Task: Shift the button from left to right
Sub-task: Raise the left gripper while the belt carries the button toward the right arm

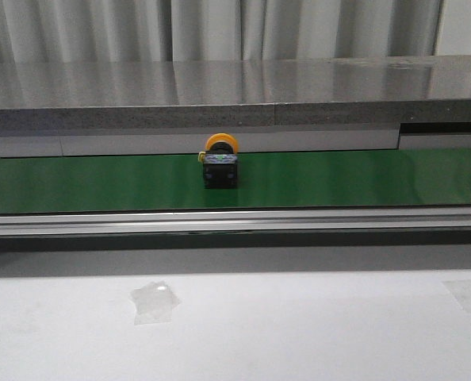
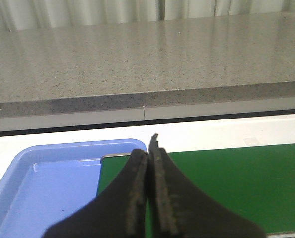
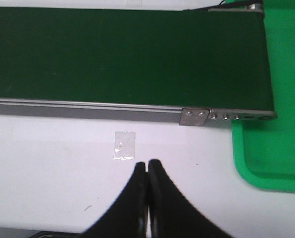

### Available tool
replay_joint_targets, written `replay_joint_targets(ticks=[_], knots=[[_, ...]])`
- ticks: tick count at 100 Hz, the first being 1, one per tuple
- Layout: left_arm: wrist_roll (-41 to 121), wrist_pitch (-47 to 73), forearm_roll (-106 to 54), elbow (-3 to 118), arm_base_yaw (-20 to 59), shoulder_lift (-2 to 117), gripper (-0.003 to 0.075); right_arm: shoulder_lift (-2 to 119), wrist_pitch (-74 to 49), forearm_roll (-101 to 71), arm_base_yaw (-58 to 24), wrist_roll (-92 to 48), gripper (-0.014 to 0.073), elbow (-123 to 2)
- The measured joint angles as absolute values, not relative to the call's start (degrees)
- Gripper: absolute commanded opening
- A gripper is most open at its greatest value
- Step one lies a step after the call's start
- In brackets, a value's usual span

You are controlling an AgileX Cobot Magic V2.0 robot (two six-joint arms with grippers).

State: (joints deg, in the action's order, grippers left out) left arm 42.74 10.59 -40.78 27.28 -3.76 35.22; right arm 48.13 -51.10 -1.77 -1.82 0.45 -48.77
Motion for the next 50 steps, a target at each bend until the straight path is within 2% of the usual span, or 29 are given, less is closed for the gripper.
replay_joint_targets(ticks=[25, 32, 39, 44, 45, 49, 50], knots=[[42.7, 10.6, -40.8, 27.3, -3.8, 35.2, -0.002, 52.8, -53.2, -1.9, -1.8, 0.5, -0.0064, -48.8], [42.7, 10.6, -40.8, 27.3, -3.8, 35.2, -0.002, 53.3, -53.5, -1.9, -1.8, 0.5, -0.0038, -48.8], [42.7, 10.6, -40.8, 27.3, -3.8, 35.2, -0.002, 53.4, -53.5, -2.0, -1.8, 0.5, 0.0052, -48.8], [42.7, 10.6, -40.8, 27.3, -3.8, 35.2, -0.002, 53.4, -53.5, -2.3, -1.8, 0.5, 0.0174, -48.8], [42.7, 10.6, -40.8, 27.3, -3.8, 35.2, -0.002, 53.4, -53.5, -2.4, -1.8, 0.5, 0.0174, -48.8], [42.7, 10.6, -40.8, 27.3, -3.8, 35.2, -0.002, 53.4, -53.5, -3.1, -1.8, 0.5, 0.0304, -48.8], [42.7, 10.6, -40.8, 27.3, -3.8, 35.2, -0.002, 53.4, -53.5, -3.2, -1.8, 0.5, 0.0304, -48.8]])
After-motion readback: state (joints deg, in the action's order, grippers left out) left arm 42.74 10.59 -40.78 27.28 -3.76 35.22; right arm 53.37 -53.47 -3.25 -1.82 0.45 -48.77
